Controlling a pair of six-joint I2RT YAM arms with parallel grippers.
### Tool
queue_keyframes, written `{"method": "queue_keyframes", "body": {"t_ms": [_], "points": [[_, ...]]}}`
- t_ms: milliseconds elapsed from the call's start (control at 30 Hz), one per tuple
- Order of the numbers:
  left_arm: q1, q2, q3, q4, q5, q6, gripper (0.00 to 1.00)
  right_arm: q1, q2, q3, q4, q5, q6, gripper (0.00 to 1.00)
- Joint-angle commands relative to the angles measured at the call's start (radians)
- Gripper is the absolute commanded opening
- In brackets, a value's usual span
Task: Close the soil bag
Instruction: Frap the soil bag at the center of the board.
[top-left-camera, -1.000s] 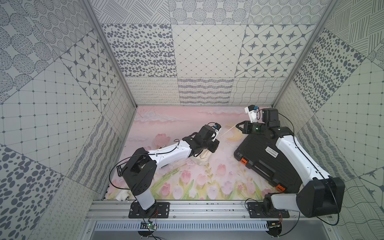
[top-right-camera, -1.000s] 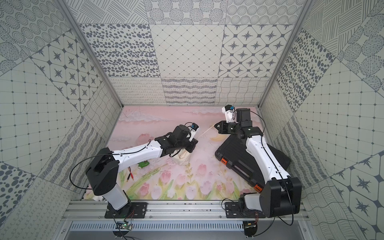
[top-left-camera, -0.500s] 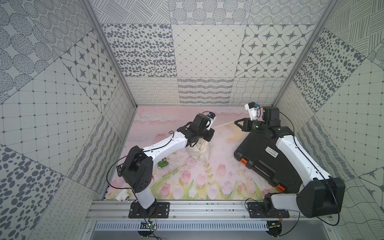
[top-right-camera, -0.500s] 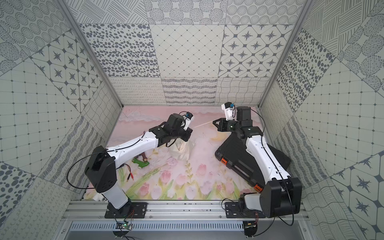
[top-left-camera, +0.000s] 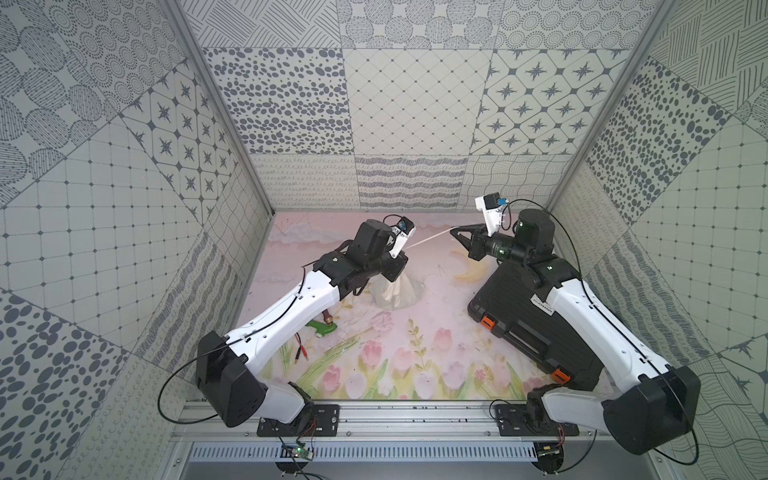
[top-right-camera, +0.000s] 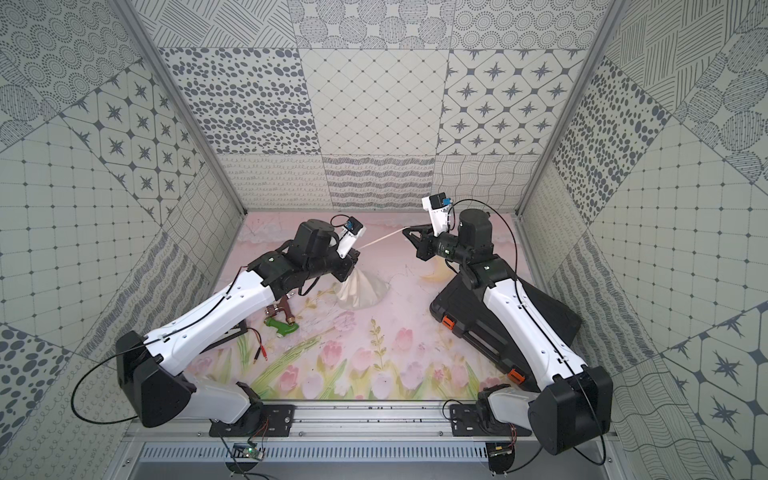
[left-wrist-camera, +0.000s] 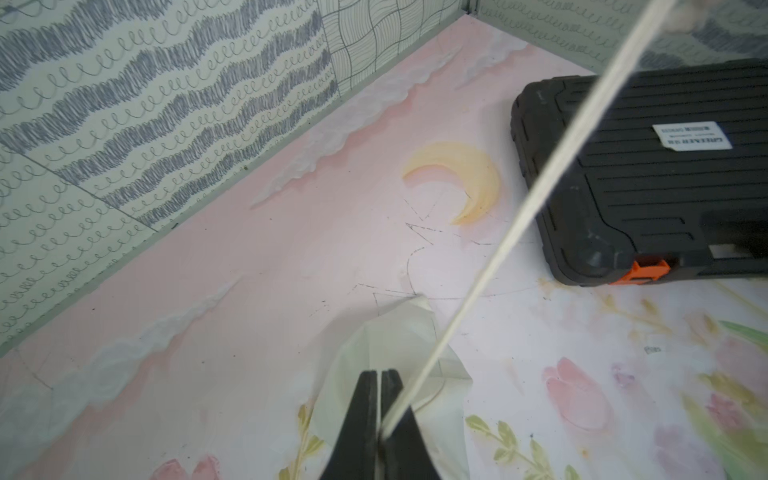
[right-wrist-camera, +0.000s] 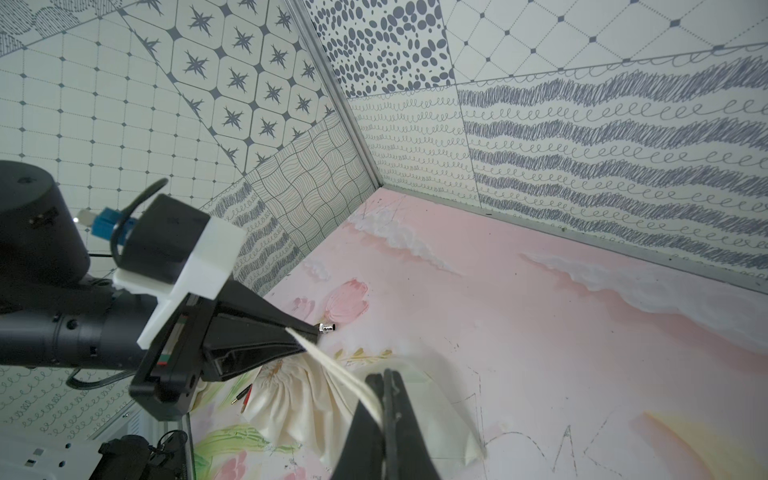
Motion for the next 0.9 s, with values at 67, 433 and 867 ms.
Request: {"method": "queue_keyframes", "body": {"t_ms": [67, 433, 867], "points": [[-0.028, -0.086, -0.207, -0.084, 0.052, -0.126, 0.13, -0.043, -0.105, 0.012, 0.163, 0.134, -0.026, 0.0], [-0.036, -0.081, -0.149, 0.155, 0.269, -0.17, 0.37, -0.024, -0.153, -0.039, 0.162, 0.118, -0.026, 0.0], [-0.046, 0.041, -0.011, 0.256, 0.39, -0.157, 0.6, 0.006, -0.144, -0.028, 0.129, 0.105, -0.033, 0.0]]}}
